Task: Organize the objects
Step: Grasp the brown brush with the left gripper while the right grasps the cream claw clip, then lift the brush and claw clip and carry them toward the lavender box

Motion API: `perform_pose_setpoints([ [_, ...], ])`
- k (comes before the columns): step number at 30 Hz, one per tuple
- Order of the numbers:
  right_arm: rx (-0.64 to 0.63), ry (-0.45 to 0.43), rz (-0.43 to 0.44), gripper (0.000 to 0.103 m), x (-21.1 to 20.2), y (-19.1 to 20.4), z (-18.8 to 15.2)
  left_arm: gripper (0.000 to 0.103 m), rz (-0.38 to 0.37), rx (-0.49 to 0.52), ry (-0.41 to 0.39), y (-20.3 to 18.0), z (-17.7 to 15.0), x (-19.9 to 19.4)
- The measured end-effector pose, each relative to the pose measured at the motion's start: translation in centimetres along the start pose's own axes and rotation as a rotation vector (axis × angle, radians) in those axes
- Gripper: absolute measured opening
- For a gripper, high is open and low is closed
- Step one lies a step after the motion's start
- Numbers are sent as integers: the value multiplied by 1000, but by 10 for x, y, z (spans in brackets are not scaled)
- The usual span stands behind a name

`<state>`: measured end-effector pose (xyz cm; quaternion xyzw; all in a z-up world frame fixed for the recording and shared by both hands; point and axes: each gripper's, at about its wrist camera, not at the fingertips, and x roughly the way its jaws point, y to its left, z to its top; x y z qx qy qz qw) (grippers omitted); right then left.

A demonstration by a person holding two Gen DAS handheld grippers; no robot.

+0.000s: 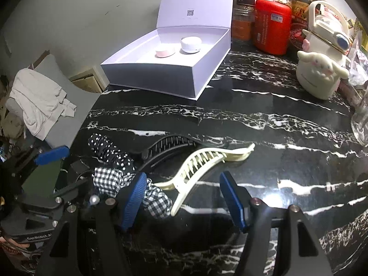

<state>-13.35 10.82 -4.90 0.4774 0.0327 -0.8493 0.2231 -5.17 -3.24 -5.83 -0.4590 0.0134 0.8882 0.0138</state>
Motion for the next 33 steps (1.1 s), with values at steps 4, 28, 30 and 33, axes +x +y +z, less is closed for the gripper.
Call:
perform_pose_setpoints([
  [4,15,-1,-23,67,6,-3,6,59,-30,-19,22,1,2,9],
  [28,-40,12,-60,21,6,-3,-15,25,-80,-52,22,0,-10,4],
  [30,-41,12,-59,21,2,-3,-20,25,-77,-49,17,-2,-12,1],
  [33,-46,6,-62,21,-6,-3,-27,25,-76,-45,8,-5,-15,-5],
])
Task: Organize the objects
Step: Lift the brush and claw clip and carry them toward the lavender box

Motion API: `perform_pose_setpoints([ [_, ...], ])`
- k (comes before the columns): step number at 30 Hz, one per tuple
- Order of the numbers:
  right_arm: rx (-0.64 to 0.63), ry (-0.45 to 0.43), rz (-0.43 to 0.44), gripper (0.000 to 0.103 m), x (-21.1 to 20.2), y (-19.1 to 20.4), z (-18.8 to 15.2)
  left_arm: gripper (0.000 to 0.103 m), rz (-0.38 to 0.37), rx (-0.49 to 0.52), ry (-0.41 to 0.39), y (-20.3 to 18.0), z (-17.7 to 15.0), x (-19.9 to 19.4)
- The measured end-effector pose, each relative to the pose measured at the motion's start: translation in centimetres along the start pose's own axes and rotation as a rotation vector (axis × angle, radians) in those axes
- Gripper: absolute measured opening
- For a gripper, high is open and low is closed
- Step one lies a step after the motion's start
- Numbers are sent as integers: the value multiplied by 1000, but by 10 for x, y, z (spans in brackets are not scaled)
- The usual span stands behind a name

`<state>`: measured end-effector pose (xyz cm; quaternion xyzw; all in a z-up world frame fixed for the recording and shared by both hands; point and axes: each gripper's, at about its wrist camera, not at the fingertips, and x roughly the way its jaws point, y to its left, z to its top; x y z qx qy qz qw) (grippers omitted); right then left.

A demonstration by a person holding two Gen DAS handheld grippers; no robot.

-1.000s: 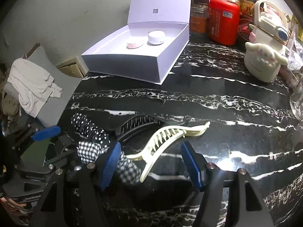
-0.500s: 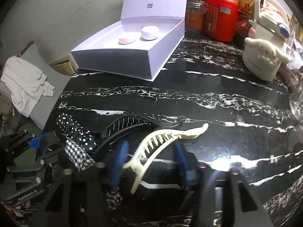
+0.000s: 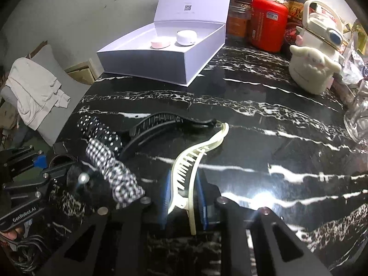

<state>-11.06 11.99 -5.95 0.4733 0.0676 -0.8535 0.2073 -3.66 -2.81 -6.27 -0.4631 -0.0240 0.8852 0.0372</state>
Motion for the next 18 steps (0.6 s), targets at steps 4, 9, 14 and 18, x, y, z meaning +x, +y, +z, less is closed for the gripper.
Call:
perform_pose_setpoints([
  [4,-5,-16,-3,21,-12,1,-7,25,-2,2,-11,-3,-2,-7],
  [9,-13,-38,-1,20,-28,3,-15,24,2,16,-27,-10,-4,-17],
  [14,-24,-51,3,20,-40,5,-22,24,4,25,-35,-16,-3,-24],
  [18,-26,-61,6,20,-48,6,-27,24,8,34,-37,-22,-2,-28],
])
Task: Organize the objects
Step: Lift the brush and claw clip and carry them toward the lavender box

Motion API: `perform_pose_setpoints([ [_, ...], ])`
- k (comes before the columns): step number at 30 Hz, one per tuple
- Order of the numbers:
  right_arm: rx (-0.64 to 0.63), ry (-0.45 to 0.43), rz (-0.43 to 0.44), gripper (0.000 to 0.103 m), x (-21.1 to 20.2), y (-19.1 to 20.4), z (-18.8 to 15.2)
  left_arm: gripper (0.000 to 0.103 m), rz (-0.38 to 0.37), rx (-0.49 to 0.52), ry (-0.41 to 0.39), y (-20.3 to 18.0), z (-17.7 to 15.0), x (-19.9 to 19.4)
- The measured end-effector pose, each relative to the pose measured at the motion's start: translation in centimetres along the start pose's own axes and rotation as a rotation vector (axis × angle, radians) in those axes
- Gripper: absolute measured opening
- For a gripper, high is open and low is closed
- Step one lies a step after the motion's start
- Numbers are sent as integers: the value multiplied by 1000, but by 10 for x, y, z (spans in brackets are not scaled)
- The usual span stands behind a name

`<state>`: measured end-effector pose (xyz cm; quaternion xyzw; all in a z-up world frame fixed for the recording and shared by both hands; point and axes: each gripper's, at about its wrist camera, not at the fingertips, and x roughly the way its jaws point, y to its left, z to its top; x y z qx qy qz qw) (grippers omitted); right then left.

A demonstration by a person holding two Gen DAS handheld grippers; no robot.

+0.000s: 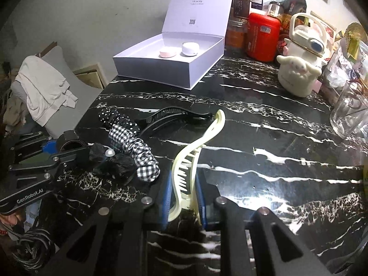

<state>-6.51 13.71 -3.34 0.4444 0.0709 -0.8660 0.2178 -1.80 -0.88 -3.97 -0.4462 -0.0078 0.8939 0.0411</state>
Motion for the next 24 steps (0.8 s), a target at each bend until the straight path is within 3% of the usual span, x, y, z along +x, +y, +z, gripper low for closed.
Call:
perform_pose_setpoints([
  [12,-21,-54,44,20,-26,6,5,24,-8,18,-33,-9,15,-18],
  [24,-48,-56,70,20,-25,9,23,24,11,40,-41,-5,37,-19],
])
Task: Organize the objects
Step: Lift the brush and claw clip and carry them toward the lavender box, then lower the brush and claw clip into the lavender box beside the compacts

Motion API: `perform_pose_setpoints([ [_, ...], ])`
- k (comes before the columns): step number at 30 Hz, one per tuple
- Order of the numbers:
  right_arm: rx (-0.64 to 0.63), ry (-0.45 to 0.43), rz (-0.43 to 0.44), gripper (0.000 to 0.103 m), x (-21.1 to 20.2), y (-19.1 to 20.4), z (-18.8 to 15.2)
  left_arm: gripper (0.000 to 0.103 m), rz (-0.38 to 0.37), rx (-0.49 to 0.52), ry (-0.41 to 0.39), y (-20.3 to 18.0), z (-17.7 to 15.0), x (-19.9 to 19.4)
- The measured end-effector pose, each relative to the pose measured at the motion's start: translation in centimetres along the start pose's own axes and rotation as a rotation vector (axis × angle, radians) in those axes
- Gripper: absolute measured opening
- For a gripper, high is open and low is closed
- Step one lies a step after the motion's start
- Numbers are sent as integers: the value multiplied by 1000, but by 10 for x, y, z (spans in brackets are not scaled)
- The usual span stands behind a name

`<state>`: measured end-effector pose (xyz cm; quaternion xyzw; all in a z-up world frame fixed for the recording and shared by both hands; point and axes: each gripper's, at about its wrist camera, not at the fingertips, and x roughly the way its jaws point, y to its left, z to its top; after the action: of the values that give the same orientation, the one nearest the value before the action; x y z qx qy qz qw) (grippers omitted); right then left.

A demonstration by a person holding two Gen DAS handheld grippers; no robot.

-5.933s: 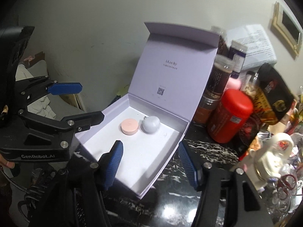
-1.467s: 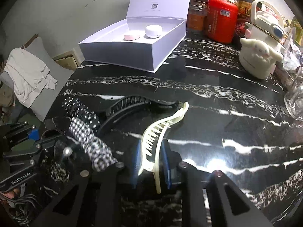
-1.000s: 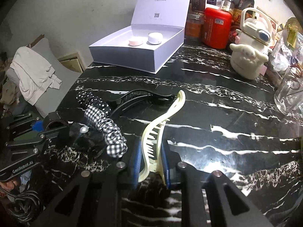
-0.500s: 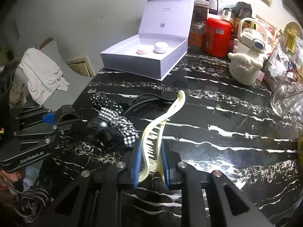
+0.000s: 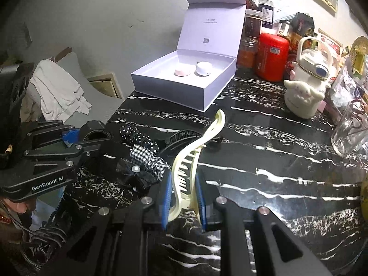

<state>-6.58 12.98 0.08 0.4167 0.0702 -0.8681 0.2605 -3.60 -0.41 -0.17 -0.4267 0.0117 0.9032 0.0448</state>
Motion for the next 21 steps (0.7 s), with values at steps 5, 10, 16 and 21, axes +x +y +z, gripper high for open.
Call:
perform_pose_setpoints([
  [5,-21,2,19,20,7,2,13,24,6,2,1,6,10,4],
  [10,-40,-1,29,20,14,2,28,24,-6,-7,10,14,21,14],
  [16,-59,-7,44,20,25,0,48,24,-27,2,35,16,34,31],
  [21,-64,-5,55,20,39,-7,63,24,-39,11,41,19,49,44],
])
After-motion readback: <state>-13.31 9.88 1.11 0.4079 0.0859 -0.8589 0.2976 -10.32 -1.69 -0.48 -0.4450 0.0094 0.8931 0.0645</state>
